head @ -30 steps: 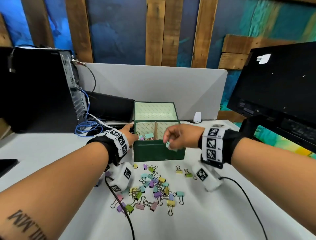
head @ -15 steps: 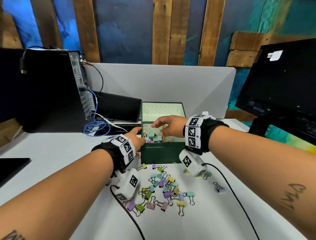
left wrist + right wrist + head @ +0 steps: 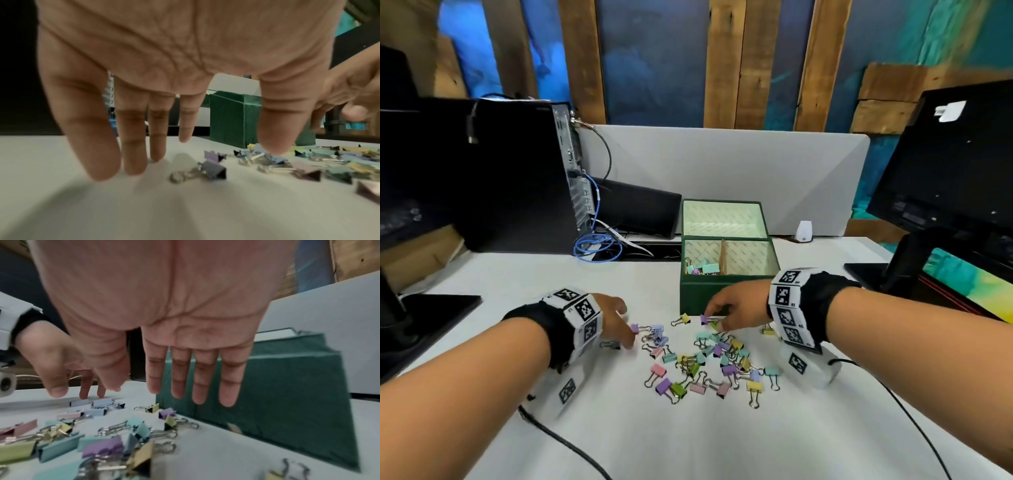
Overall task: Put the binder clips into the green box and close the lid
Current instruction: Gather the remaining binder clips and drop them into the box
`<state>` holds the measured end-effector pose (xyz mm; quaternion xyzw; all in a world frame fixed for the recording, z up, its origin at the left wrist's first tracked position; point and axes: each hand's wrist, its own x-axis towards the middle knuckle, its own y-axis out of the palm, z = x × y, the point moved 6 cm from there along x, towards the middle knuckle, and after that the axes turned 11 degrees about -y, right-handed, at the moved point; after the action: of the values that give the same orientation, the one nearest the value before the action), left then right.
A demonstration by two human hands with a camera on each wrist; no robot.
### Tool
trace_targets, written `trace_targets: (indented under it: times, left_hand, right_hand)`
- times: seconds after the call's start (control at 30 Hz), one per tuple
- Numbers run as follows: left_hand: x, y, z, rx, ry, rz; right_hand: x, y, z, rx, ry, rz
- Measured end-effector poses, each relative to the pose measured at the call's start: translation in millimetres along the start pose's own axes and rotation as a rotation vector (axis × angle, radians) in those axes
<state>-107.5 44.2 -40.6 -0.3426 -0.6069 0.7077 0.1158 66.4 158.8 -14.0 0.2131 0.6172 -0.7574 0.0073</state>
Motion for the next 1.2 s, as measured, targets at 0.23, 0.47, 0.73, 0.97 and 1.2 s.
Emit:
trace_targets:
  times: [0.23,0.47,0.73,0.97,1.2]
  left_hand:
    - [-15,14,-11,0.048,0.13,0.057]
    - [-28,23,-33,-0.086,0.312,0.144]
    - [-36,13,-45,-0.018,0.302,0.005]
    - [-54,21,-58,0.036,0.419,0.089]
    - [-71,32,-61,0.171,0.426,-0.006]
  right_hand:
    - [25,16,18,0.009,0.061,0.205]
    - [3,21,37,-0.011,-0.061,0.178]
    - [-39,34,12,-0.06,0.064,0.16]
    - [-37,46,19,-0.085,-0.011,0.108]
    - [-35,45,13,-0.069,0.021,-0.01]
